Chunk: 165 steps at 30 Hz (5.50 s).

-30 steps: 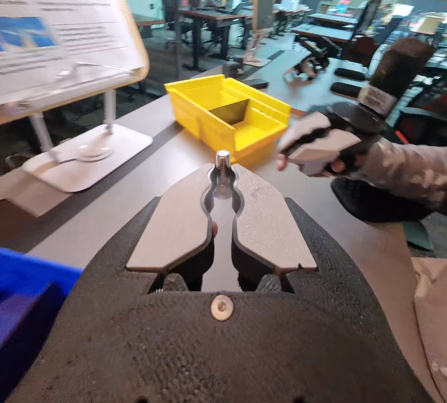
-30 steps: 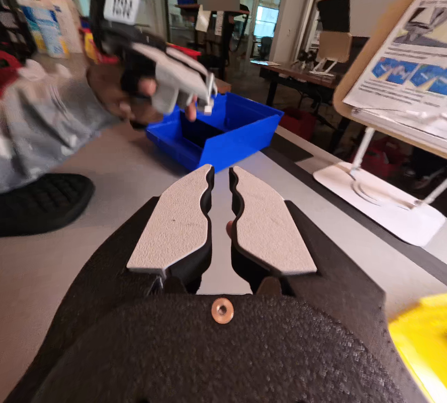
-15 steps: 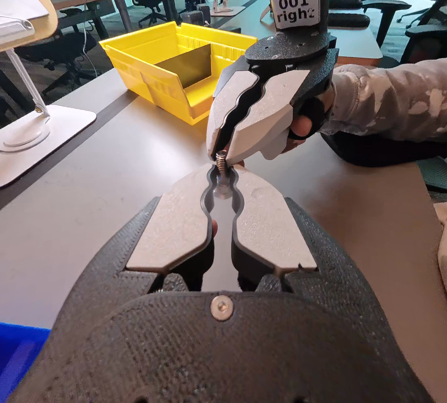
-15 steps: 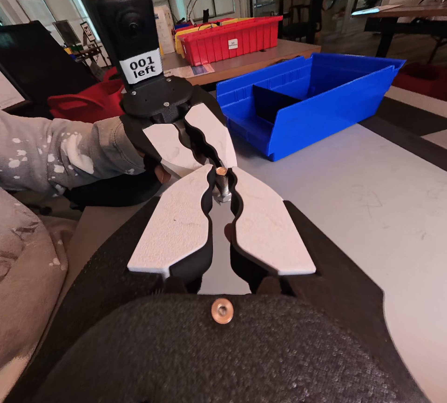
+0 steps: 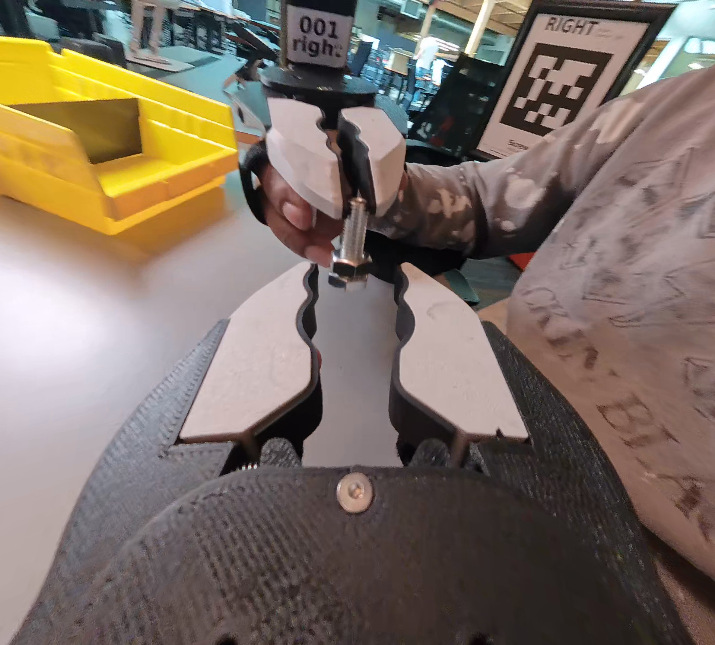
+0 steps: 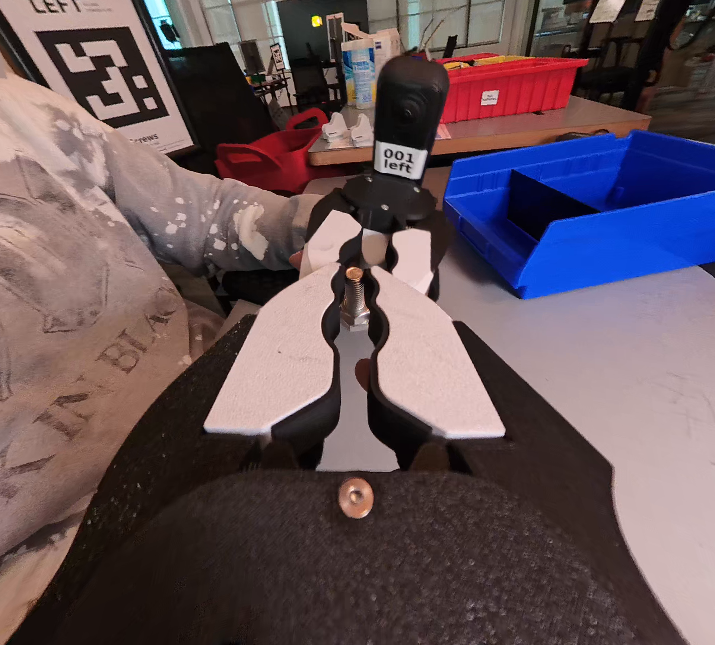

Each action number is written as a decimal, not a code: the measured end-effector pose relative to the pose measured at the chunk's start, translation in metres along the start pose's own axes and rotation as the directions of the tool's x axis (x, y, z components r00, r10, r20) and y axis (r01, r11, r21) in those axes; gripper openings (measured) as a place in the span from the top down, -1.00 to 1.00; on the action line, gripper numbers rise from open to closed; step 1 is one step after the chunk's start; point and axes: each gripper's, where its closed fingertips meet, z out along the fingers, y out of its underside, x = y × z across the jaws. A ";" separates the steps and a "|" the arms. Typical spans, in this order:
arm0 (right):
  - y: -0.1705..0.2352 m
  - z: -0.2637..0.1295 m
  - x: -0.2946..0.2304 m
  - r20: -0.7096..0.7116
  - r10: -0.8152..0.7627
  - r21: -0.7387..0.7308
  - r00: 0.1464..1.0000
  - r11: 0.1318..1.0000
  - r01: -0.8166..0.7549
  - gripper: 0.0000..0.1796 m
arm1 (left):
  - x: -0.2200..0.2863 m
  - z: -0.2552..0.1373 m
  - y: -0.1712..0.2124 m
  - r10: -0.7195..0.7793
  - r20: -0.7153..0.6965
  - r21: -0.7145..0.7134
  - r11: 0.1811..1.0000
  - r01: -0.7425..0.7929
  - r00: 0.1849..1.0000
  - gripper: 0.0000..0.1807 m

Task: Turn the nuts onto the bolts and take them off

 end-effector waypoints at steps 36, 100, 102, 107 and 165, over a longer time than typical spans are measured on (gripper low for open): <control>-0.013 -0.013 -0.003 0.063 0.037 0.091 0.997 0.995 -0.043 0.90 | -0.003 0.008 -0.015 0.065 0.084 0.141 0.987 -0.076 0.994 0.80; -0.023 -0.012 0.030 -0.254 -0.017 0.129 0.967 0.990 0.052 0.90 | -0.032 -0.005 -0.034 0.081 0.396 0.252 0.948 -0.193 0.914 0.80; -0.022 -0.012 0.031 -0.252 -0.014 0.132 0.968 0.990 0.049 0.90 | -0.032 -0.005 -0.034 0.078 0.395 0.253 0.949 -0.190 0.915 0.80; -0.022 -0.012 0.031 -0.250 -0.010 0.137 0.968 0.990 0.045 0.90 | -0.032 -0.005 -0.034 0.076 0.393 0.253 0.949 -0.187 0.917 0.80; -0.043 -0.027 0.051 -0.444 0.108 0.230 0.889 0.973 -0.003 0.94 | -0.020 -0.032 -0.068 0.101 0.466 0.386 0.871 -0.304 0.879 0.80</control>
